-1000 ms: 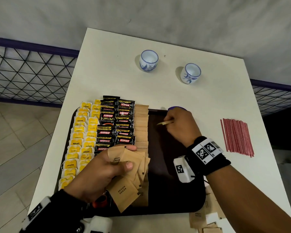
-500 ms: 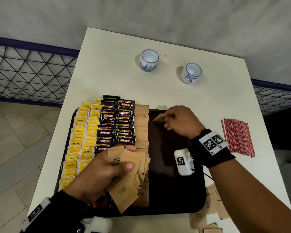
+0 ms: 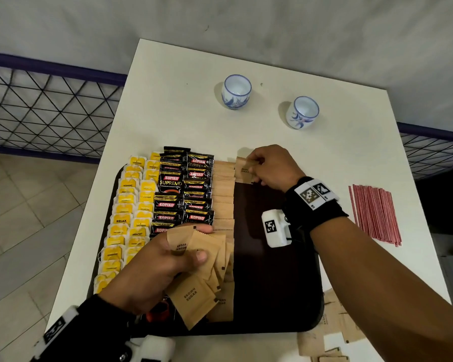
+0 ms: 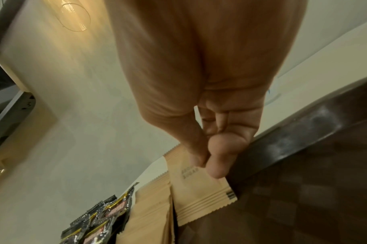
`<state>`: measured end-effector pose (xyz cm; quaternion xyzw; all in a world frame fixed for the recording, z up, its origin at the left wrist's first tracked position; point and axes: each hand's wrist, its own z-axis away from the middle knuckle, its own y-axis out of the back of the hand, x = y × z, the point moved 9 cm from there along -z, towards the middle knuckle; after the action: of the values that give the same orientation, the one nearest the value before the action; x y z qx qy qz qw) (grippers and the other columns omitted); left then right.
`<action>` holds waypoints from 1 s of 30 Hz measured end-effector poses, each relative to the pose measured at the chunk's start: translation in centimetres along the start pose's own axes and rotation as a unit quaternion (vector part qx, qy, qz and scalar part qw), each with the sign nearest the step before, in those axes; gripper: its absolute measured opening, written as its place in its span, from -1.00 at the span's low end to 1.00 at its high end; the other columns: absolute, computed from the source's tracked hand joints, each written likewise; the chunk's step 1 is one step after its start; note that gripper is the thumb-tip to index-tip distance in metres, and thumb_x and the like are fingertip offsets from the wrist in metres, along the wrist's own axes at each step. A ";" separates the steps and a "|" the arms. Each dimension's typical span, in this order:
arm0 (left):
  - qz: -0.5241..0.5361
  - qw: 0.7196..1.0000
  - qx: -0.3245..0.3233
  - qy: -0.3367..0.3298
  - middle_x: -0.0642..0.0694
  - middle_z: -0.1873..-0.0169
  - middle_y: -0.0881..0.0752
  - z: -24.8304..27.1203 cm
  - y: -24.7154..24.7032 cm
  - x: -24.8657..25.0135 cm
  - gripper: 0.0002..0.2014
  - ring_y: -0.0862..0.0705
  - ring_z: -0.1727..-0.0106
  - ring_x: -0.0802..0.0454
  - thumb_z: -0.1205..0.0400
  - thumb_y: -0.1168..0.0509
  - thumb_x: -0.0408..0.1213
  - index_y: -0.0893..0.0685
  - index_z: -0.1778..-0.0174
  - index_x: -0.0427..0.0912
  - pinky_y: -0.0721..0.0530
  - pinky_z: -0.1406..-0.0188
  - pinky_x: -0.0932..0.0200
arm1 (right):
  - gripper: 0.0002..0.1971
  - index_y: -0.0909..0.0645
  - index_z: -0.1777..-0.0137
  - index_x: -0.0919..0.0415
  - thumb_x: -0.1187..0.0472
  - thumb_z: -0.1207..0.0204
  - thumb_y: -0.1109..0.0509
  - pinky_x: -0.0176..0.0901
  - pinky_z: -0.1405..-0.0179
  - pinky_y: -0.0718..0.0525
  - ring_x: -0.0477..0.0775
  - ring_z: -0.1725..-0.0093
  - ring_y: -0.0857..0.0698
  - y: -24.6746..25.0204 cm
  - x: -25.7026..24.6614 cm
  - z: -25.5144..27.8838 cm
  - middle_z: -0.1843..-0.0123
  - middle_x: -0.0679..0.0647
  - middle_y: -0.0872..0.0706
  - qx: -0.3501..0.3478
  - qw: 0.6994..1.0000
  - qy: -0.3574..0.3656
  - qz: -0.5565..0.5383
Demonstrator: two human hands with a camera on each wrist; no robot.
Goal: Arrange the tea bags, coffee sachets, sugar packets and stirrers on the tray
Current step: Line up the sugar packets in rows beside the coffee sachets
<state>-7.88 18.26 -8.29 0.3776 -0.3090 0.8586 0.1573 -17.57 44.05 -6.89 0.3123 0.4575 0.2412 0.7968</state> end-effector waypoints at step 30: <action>-0.025 1.000 0.000 0.000 -0.24 -0.13 -0.84 -0.1 -0.2 0.0 -0.51 -0.84 -0.07 -0.20 -0.46 -0.45 -0.31 -0.72 -0.35 -0.06 -0.80 0.08 0.08 | -0.80 -0.67 -0.05 0.26 0.50 -0.53 -0.32 0.01 0.28 -0.83 0.20 0.38 -0.83 -0.1 2.1 0.7 0.48 0.04 -0.77 0.051 0.987 -0.056 -0.143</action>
<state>-7.88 18.45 -8.26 0.3854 -0.2990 0.8544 0.1790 -15.98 45.19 -7.95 0.2974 0.4636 0.0833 0.8305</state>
